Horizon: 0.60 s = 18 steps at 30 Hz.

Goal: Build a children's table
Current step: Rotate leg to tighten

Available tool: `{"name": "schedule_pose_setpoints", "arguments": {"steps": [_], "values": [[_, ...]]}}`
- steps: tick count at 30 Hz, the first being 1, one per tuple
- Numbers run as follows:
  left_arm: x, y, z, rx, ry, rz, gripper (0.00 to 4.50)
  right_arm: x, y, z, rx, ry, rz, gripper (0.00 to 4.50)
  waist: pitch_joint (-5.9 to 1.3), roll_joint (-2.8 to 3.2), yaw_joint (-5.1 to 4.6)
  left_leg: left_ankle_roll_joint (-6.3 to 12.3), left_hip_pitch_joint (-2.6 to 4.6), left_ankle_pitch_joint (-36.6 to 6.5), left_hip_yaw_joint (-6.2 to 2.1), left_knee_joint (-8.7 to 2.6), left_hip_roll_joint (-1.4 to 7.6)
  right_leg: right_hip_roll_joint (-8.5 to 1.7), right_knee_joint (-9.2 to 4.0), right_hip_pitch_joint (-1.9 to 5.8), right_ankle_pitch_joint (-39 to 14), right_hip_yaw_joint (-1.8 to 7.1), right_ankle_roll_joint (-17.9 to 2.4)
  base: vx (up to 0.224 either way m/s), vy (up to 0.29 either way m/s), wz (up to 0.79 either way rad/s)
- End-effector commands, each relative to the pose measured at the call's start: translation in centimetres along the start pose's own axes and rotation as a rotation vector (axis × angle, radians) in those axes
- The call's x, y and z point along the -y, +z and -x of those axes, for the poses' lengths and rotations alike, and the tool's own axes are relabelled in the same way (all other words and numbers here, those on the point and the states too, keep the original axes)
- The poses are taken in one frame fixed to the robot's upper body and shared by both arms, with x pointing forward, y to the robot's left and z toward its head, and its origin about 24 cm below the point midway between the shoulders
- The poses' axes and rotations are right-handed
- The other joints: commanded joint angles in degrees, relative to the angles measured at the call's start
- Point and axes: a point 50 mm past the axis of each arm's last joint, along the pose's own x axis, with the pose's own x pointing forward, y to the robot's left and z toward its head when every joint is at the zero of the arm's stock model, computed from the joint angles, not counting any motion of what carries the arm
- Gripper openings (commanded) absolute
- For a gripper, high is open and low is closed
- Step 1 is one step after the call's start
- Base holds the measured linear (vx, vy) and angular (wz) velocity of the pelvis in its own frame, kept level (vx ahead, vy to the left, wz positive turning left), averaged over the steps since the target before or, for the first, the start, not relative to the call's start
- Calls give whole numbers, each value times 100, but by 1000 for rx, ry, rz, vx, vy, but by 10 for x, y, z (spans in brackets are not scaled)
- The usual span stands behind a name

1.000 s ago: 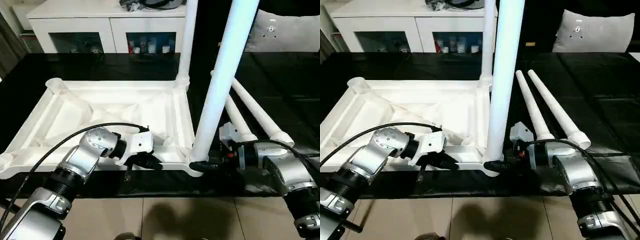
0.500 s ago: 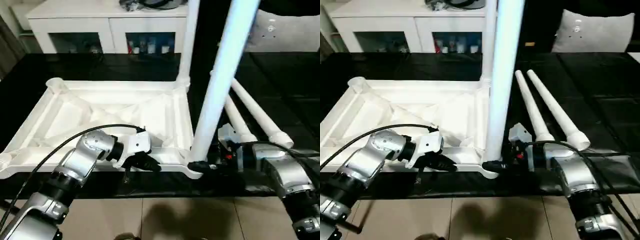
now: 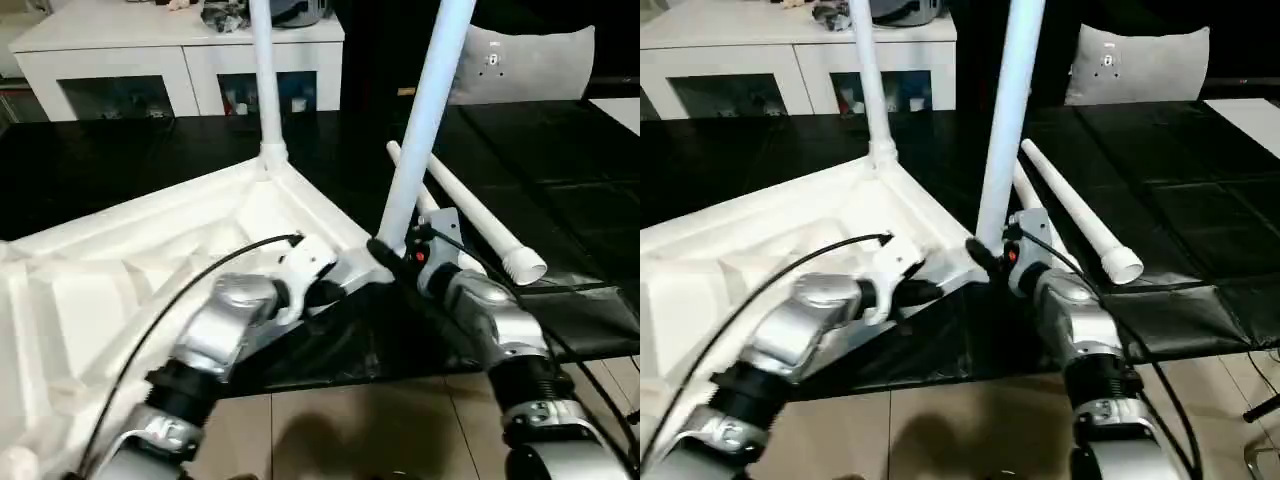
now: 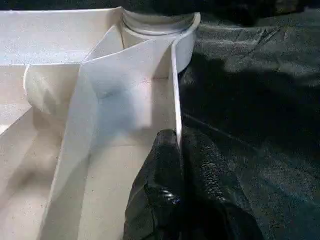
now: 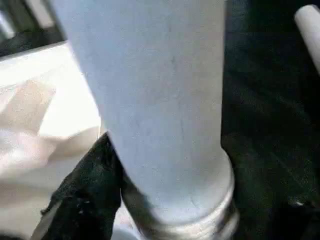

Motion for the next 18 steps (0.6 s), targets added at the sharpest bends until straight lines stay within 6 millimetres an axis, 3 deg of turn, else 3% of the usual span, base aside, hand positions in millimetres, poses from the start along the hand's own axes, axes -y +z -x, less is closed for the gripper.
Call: {"name": "schedule_pose_setpoints", "arguments": {"steps": [1,2,5,7,9,10,14,17,18], "values": [[17,21,-12,58,-100,-83,0,-18,-13,-7,-50,62,-31,347,-325,-22,28,197,28,-1880,-154,-478,282,-369,-569,215,-2564,271,-716,0,0,0],[11,18,-9,34,-78,-99,0,-16,-12,-4,-35,69,-14,360,-342,6,50,207,37,-1778,-140,-470,293,-366,-530,213,-2198,288,-856,0,0,0],[5,15,-6,13,-45,-107,0,-14,-11,-2,-14,61,6,393,-364,-8,82,296,-8,-1507,-115,-457,297,-363,-446,258,-1554,301,-1087,0,0,0],[-2,12,-4,-1,-20,-120,0,-8,-11,3,1,39,42,415,-359,-46,100,349,-26,-1407,-103,-445,281,-380,-461,272,-1611,300,-1075,0,0,0],[-6,11,-3,-8,-5,-126,0,-6,-10,7,12,36,71,428,-354,-27,149,352,-19,-1339,-101,-446,287,-390,-474,267,-1746,302,-1009,0,0,0],[-11,9,-1,-13,11,-132,0,-3,-9,13,25,39,93,428,-348,-67,156,355,-17,-1333,-97,-454,288,-373,-481,262,-1795,300,-965,0,0,0],[-22,7,0,-23,25,-140,0,0,-2,28,74,55,107,445,-336,-52,200,362,-30,-1347,-113,-476,293,-370,-473,277,-1781,311,-885,0,0,0],[-28,7,0,-24,38,-140,0,-1,2,35,106,61,104,445,-330,-76,186,351,-32,-1448,-119,-482,283,-383,-494,283,-1967,305,-824,0,0,0],[-30,8,0,-24,41,-142,0,-1,3,37,114,61,113,445,-330,-59,172,347,-39,-1469,-123,-482,282,-387,-509,281,-2038,300,-793,0,0,0]]}}
